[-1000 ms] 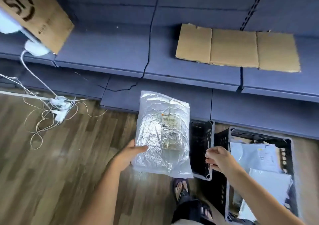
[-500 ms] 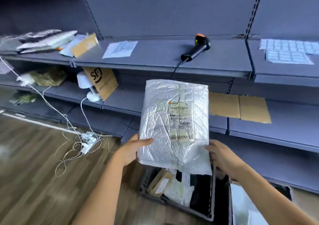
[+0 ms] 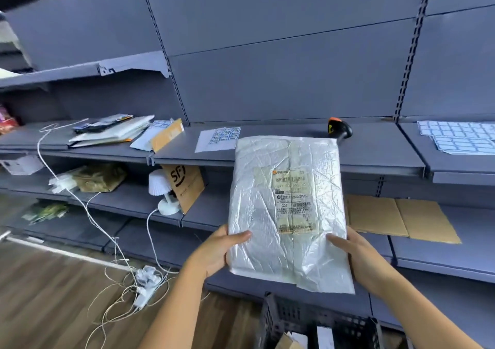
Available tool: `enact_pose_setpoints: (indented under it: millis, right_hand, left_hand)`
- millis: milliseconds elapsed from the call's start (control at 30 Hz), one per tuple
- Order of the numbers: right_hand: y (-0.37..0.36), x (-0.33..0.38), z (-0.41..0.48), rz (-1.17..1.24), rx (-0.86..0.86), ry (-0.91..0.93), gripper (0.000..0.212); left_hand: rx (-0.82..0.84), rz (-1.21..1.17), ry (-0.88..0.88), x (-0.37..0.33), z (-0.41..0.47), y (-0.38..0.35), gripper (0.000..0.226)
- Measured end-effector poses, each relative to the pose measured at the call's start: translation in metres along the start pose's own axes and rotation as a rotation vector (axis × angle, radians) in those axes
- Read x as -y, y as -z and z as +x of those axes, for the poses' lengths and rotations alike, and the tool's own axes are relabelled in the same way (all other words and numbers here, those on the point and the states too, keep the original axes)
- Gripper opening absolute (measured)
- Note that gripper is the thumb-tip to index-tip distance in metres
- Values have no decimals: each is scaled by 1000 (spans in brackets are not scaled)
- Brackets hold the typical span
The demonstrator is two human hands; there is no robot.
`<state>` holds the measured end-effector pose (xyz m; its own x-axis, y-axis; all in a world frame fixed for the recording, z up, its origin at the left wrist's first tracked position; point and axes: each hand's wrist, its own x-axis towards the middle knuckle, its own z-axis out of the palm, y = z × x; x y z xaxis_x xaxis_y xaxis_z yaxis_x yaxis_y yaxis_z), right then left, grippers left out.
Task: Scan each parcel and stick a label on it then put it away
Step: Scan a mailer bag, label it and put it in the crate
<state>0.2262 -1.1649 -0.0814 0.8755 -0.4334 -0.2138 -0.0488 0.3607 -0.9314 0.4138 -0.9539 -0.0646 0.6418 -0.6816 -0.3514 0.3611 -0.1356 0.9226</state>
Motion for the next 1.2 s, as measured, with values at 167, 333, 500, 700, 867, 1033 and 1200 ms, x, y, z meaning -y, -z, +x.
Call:
enact_pose_setpoints:
  millis: [167,333,500,700,867,1033,1200]
  right_hand:
    - [-51,-5,28,76,-35,81,30]
    - [-71,-2,47,155,-115,129,40]
    - [-67,27,71,139,-140,193,40]
    - [-51,66,106,109,-153,271,35]
    - [-36,98,133,111,-229,317,32]
    - [-31,117,174,136,-228,321,34]
    - [-42,119,222,139,-259,326,35]
  left_hand:
    - [88,46,-21,-30,26,63,100]
    - [172,113,2,-50,51,82,125]
    - [176,106,-65,-63,79,71,39]
    - [95,87,-156,-73,106,76,38]
    - [-23,119,-148,-78,137,100,21]
    - [31,197,-169,-98,177,100,18]
    - [114,247,-177,-127,232,102,18]
